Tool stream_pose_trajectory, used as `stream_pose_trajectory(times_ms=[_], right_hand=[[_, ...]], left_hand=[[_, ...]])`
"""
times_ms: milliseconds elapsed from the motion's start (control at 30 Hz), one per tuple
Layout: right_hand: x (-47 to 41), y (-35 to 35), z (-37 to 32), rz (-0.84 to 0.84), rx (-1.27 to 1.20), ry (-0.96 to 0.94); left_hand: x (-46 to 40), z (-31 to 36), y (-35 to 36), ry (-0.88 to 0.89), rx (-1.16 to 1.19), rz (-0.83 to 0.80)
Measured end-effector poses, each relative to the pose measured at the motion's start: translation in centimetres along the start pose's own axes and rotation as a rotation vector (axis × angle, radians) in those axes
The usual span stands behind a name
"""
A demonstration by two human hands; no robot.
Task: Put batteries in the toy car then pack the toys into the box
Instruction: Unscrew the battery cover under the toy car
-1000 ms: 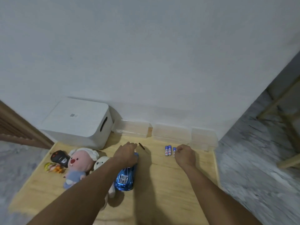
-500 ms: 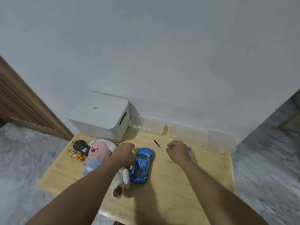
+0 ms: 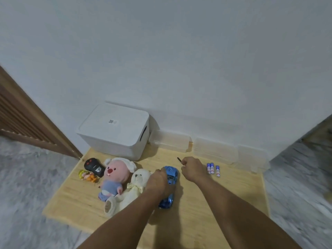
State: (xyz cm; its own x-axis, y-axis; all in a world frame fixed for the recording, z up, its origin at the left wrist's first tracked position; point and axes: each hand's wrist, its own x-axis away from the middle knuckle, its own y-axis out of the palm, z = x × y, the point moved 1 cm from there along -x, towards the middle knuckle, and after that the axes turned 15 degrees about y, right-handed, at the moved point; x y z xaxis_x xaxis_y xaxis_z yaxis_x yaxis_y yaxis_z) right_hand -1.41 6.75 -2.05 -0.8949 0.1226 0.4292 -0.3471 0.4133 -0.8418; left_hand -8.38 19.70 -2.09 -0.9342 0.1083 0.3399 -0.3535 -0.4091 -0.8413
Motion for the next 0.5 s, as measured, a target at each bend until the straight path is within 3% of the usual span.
stream_pose_trajectory(times_ms=[500], right_hand=[[-3.3,-0.3,-1.8,0.082,0.267,-0.073]], left_hand=[[-1.6,-0.6,3.5,-0.152,-0.1,0.023]])
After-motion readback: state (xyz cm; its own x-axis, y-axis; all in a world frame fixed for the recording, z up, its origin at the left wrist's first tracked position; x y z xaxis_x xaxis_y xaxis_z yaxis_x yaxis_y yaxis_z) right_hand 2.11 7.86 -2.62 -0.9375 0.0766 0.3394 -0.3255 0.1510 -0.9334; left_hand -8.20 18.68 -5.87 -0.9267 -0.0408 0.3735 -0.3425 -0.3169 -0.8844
